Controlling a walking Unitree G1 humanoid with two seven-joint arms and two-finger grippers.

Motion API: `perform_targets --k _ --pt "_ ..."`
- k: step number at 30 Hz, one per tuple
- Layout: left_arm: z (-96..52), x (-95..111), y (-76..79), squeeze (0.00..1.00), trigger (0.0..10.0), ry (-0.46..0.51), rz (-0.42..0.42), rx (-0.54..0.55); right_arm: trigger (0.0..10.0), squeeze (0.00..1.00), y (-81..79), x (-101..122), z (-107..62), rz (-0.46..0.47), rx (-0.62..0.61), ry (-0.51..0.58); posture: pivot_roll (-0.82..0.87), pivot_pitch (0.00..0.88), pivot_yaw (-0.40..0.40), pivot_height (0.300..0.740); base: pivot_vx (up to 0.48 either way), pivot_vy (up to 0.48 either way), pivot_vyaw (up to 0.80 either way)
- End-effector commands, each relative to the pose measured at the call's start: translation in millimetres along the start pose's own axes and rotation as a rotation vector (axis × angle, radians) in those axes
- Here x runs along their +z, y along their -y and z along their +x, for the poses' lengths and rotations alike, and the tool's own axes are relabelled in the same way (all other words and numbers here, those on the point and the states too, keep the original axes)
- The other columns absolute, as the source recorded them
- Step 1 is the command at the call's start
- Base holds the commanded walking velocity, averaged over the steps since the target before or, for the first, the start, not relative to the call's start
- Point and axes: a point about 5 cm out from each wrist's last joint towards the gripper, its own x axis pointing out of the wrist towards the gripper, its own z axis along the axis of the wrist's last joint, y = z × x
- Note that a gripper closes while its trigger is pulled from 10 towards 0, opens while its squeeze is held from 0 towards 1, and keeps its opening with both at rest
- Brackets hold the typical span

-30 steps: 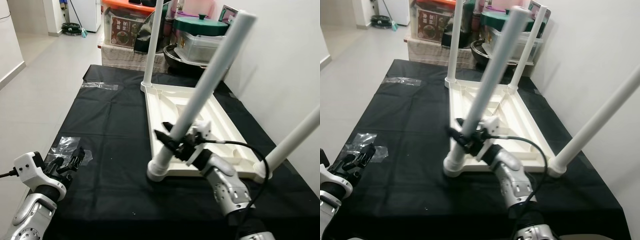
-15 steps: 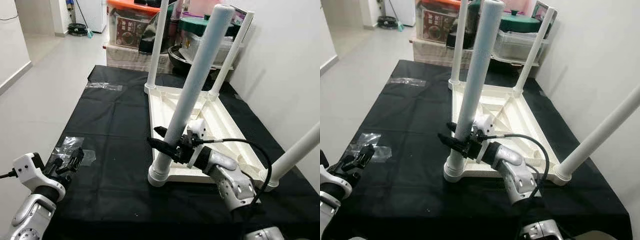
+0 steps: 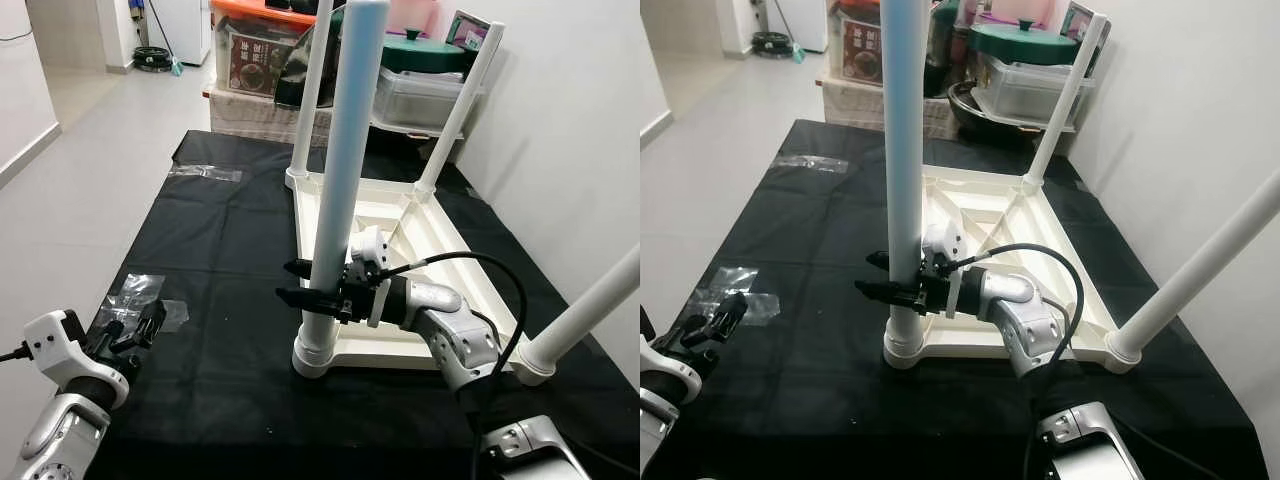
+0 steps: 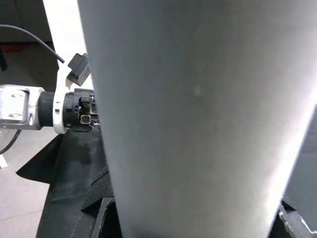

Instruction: Building children table

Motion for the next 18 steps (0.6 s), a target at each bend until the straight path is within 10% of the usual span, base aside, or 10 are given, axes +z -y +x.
perform_targets --k 1,13,18 --pt "-0.9 -2.2 1.0 0.0 10.0 -0.003 -0.005 0.001 10.0 0.0 -19.6 -37.2 11.4 0.165 0.064 -0.076 0.09 0.0 -0.162 0.74 0.0 0.0 0.0" --pt "-0.8 -2.6 -0.4 0.0 10.0 -0.012 -0.005 0.002 10.0 0.01 -3.0 -63.0 -4.9 0.25 -0.432 -0.053 0.08 0.0 -0.146 0.74 0.0 0.0 0.0" --pt "-0.6 -2.9 -1.1 0.0 10.0 -0.017 -0.004 0.002 10.0 0.01 7.7 -84.2 -31.2 0.178 -0.758 -0.247 0.06 0.0 -0.133 0.74 0.0 0.0 0.0"
